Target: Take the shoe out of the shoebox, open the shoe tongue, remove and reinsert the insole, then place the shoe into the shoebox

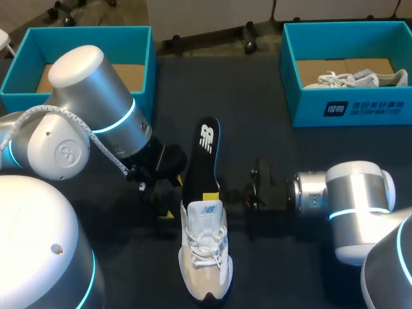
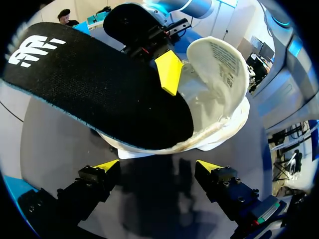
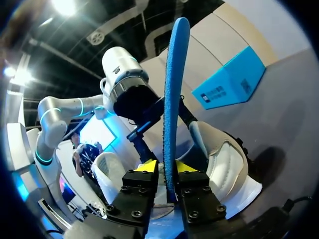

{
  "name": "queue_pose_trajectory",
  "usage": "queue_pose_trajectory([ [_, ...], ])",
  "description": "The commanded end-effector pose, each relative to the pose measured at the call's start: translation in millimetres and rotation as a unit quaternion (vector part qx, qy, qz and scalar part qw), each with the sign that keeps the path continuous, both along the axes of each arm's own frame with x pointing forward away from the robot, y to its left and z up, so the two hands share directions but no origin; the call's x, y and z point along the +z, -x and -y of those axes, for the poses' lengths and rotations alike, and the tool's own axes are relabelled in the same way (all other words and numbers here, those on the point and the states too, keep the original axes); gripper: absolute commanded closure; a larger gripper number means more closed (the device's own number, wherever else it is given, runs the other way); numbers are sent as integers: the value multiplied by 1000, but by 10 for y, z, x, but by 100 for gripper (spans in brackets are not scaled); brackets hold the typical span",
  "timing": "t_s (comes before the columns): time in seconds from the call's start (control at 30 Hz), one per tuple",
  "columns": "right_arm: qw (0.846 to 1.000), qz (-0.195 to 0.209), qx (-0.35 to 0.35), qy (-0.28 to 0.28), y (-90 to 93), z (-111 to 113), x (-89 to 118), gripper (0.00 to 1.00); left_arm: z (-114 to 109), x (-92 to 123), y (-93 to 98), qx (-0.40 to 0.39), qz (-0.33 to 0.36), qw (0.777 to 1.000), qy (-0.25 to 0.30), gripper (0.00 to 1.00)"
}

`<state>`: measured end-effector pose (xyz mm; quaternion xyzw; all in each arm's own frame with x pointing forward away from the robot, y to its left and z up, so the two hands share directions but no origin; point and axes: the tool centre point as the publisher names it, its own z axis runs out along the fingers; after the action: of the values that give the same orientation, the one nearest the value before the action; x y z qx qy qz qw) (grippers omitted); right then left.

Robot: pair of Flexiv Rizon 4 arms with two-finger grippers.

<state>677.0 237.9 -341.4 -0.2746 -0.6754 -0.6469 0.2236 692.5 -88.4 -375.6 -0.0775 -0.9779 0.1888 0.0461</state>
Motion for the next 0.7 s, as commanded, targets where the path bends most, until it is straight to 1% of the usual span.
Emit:
queue_pose_trajectory([
  [0.03, 1000, 5, 2, 5, 4, -55, 40, 75, 0, -5, -3, -1, 0, 1000, 0, 0],
  [0.1, 1000, 10, 4, 6, -6, -63, 73, 69, 0, -5, -3, -1, 0, 1000, 0, 0],
  [0.17, 1000, 14, 5, 6, -18, -74, 106, 68, 0, -5, -3, -1, 0, 1000, 0, 0],
  [0.37, 1000, 18, 13, 17, -70, -107, 164, 70, 0, -5, -3, -1, 0, 1000, 0, 0],
  [0.53, 1000, 20, 14, 20, -109, -91, 195, 74, 0, -5, -3, -1, 0, 1000, 0, 0],
  [0.7, 999, 30, 22, 23, -159, -135, 286, 73, 0, -5, -3, -1, 0, 1000, 0, 0],
])
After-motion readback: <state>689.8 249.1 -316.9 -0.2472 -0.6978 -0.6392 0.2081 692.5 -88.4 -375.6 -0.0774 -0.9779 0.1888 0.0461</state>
